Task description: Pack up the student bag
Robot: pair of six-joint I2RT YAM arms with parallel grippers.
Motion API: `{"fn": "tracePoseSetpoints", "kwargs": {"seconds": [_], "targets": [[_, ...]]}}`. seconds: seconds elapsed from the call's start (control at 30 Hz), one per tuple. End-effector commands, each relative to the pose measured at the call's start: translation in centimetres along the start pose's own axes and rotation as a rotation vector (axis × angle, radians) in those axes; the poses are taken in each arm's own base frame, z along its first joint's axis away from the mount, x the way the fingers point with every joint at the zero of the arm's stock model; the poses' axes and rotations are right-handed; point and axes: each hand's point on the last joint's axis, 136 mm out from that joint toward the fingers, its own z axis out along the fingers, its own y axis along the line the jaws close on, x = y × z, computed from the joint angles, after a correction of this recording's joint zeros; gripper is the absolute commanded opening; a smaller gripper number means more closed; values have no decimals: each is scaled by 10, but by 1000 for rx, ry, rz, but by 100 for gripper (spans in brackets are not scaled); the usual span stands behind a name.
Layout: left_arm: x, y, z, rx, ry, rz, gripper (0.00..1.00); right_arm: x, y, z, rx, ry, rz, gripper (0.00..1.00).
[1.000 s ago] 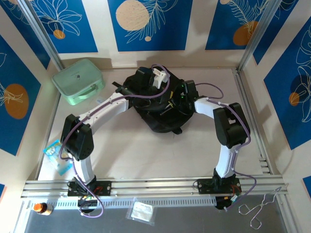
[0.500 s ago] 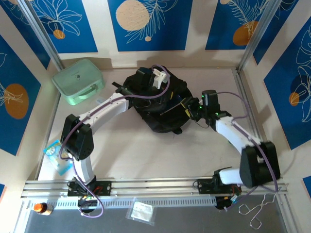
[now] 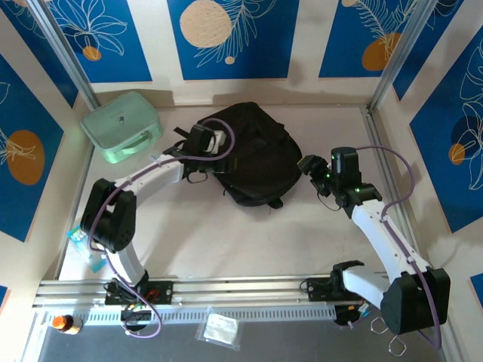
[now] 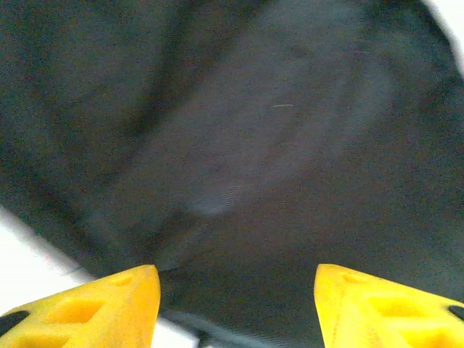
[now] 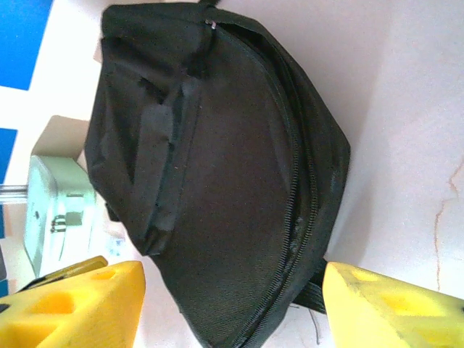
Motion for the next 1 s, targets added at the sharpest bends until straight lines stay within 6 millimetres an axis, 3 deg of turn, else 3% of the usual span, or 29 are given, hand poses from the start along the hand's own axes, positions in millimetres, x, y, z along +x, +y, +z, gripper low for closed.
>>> {"fn": "tracePoseSetpoints", "kwargs": {"seconds": [0.0, 0.07, 0.13, 0.27, 0.47, 0.77, 0.87, 0.97], "targets": [[0, 56, -10, -151, -48, -197, 52, 6, -1, 3, 19, 24, -17, 66], [2, 78, -5, -156, -49, -291, 48, 9, 0, 5, 21, 32, -17, 66], [-6, 87, 2, -110, -68, -348, 45, 12, 1, 7, 17, 42, -23, 66], [-31, 93, 18, -42, -84, -404, 40, 26, -2, 14, 32, 80, -27, 66], [-49, 95, 49, -10, -72, -462, 37, 52, -19, 24, 60, 146, -2, 66], [-46, 102, 72, -16, -35, -513, 32, 74, -33, 39, 101, 239, 7, 71], [-46, 101, 73, -8, -32, -515, 18, 81, -35, 50, 117, 280, 3, 67], [-52, 94, 69, 23, -47, -506, 2, 81, -35, 61, 133, 294, -20, 52]]}}
